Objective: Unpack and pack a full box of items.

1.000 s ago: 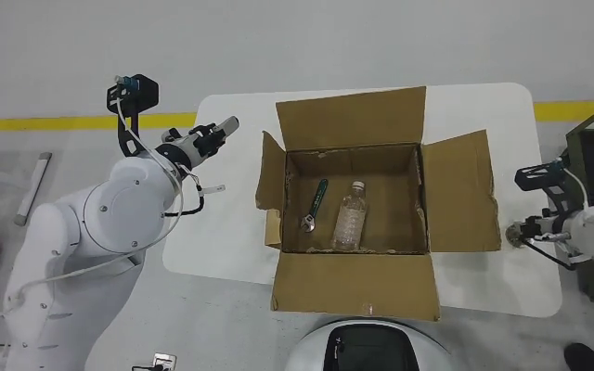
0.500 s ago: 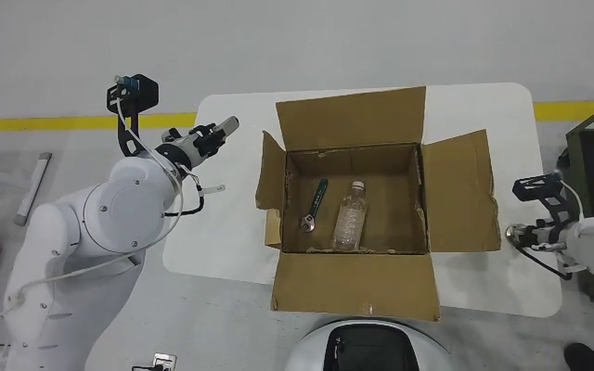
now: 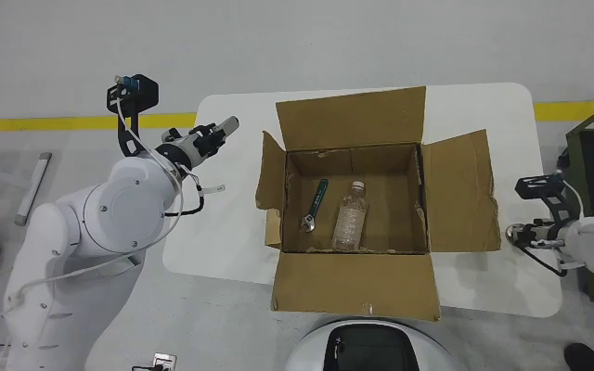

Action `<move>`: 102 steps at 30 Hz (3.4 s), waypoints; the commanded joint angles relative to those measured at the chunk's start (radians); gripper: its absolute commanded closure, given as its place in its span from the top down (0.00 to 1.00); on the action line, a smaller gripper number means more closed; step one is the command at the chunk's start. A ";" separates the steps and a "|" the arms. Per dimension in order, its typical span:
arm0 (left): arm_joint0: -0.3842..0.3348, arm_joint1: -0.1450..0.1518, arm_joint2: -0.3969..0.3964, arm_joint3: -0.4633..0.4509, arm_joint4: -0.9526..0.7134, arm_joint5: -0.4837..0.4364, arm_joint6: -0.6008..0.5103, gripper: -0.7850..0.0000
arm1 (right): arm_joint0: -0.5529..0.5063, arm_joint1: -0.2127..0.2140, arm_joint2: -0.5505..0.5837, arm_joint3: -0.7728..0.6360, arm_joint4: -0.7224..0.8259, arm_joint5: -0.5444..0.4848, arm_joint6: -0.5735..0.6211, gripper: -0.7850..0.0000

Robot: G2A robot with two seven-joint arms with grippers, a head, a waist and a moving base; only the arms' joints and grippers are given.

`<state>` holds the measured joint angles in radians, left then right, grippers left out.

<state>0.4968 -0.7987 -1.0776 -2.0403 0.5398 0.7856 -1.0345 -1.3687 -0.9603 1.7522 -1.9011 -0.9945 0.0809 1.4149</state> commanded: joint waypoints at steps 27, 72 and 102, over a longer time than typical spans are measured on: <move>0.000 0.000 0.000 0.000 0.000 0.000 0.000 1.00 | 0.050 0.006 -0.012 0.042 0.031 0.012 -0.048 0.00; 0.000 0.000 0.000 0.000 0.000 0.000 0.000 1.00 | 0.671 -0.097 -0.919 0.092 0.103 0.322 -0.211 0.00; 0.000 0.000 0.000 0.000 0.000 0.000 0.000 1.00 | 0.086 -0.056 0.321 -0.023 0.976 0.118 -0.580 0.00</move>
<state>0.4968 -0.7987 -1.0776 -2.0403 0.5398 0.7856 -1.0345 -1.2453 -1.0125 2.0192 -1.9612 -0.0950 0.2168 0.8449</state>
